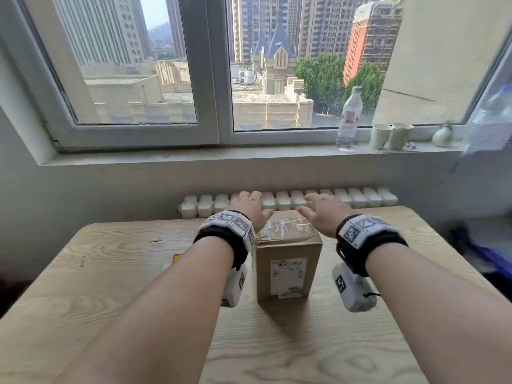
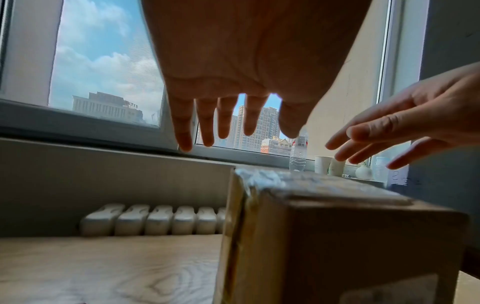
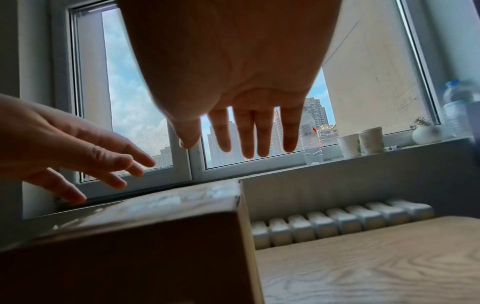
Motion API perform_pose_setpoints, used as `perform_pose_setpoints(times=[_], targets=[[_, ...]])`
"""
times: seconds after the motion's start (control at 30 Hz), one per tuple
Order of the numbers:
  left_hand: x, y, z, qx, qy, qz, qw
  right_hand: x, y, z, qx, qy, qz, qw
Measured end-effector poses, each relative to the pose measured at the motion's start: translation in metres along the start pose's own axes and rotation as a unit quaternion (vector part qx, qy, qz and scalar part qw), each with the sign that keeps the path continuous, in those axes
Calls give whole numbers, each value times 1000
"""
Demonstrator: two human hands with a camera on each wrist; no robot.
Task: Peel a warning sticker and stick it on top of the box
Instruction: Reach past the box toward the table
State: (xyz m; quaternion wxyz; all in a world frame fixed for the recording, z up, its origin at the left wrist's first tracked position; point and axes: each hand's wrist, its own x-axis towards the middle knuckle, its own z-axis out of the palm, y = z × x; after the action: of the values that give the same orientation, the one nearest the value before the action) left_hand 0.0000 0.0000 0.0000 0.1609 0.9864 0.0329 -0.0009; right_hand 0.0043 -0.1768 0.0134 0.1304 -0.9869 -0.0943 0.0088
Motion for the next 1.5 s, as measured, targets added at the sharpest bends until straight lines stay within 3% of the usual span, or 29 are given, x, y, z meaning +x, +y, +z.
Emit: perform_pose_setpoints(times=[0.2,0.37,0.5,0.97,1.1,1.33,1.4,1.5], targets=[[2,-6,40,-52,-4,-28,998,1,18,44,124,15,36,992],[5,-15,60,-198,8,-101,975,-4,22,77,261,34,54,963],[-17,-13,62,-242,22,-110,964,-22,14,83,335,50,68,938],[-151,-17,45,-229,33,-94,968,-145,-12,80,343,61,61,935],[-167,-22,58,-214,22,-86,973,-166,-13,94,337,67,67,937],[-174,-39,59,-279,18,-61,958,-183,-22,89,279,88,85,952],[-177,-49,52,-273,31,-68,959,-191,-34,77,214,134,57,966],[-179,-77,39,-238,47,-82,967,-202,-72,57,188,216,-47,957]])
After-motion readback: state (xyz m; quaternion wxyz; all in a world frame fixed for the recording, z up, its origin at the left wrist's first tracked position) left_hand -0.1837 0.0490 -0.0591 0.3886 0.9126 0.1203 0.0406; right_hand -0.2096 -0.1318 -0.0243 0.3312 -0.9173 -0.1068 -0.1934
